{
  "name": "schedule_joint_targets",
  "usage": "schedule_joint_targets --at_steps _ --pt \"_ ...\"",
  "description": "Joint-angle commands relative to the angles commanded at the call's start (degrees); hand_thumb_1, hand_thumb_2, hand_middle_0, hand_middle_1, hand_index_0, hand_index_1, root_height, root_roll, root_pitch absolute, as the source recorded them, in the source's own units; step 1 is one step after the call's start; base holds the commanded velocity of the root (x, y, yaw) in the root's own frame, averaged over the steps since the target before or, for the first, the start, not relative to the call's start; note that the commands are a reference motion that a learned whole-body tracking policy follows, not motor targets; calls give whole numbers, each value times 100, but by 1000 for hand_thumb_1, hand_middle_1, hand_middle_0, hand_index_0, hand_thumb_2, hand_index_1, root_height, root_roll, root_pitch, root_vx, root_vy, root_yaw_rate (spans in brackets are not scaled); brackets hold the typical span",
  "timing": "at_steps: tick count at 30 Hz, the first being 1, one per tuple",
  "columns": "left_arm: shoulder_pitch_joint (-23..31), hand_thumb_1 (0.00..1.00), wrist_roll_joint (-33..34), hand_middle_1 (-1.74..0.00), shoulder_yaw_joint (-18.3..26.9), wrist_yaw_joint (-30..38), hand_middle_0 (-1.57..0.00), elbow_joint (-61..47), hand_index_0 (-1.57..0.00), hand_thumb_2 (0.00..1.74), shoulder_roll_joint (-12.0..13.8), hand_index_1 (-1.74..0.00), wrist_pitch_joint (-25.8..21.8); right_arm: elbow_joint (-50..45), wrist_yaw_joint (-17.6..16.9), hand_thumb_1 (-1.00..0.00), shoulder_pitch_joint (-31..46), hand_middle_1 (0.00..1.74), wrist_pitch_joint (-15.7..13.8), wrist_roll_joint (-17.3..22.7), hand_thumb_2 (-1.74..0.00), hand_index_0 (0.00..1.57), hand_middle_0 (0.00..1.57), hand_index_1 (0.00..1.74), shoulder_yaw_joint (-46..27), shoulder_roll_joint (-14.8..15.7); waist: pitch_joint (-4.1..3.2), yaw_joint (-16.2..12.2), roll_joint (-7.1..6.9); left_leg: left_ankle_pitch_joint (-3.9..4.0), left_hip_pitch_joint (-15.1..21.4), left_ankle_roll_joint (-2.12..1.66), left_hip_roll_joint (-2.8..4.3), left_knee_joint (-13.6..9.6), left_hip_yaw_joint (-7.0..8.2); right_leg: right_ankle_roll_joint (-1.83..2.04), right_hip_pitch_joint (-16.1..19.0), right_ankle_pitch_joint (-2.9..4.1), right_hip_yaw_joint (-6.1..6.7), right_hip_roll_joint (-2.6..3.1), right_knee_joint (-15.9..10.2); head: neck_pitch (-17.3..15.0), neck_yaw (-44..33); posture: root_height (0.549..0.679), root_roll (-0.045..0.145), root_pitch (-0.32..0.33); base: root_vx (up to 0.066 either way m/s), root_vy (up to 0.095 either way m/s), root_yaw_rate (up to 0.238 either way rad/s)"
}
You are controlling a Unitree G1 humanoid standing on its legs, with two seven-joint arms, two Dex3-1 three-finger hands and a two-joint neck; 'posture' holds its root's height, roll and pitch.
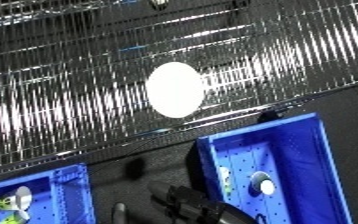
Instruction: Pick up the object and place it into the box
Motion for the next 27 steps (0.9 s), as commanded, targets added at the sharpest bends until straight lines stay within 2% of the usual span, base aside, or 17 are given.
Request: schedule_joint_targets --at_steps 4,9,12,21,27 --pt "-31 0 52 0 50 27 0 42 0 0 -41 0 32 -326 -534 0 -99 0 -629 -147 0 0 0 0 -386 80 0 -43 2 -14 -11 -5 16 14 25 6 -11 11 3 1 0 62 -29 642 44 83 -1 11 -10" --pt "-29 0 159 0 134 39 0 48 0 0 -129 0 32 -407 -1477 0 -263 0 -1496 -643 0 0 0 0 -982 165 0 -90 12 -33 -7 10 34 25 71 -2 -9 16 3 9 -2 74 -46 642 44 84 4 18 -24" --pt "-40 0 220 0 122 78 0 10 0 0 -188 0 30 -381 -1941 0 -396 0 -1818 -911 0 0 0 0 -1252 207 0 -79 33 -40 -1 25 32 20 84 -11 -1 14 -1 6 -1 76 -46 643 44 84 12 15 -1" --pt "-100 0 365 0 53 186 0 -79 0 0 -227 0 199 46 -2960 0 -895 0 -2146 -1699 0 0 0 0 -1472 58 0 27 105 -59 -14 63 -40 75 48 -56 6 -1 -25 -27 50 20 198 642 48 78 22 2 42" --pt "-67 0 463 0 -54 208 0 -148 0 0 -240 0 255 725 -3803 0 -1405 0 -2083 -2313 0 0 0 0 -1191 -227 0 168 161 -99 -89 98 -86 209 -1 -106 -43 -42 -40 -60 170 177 434 640 50 73 37 -13 39"
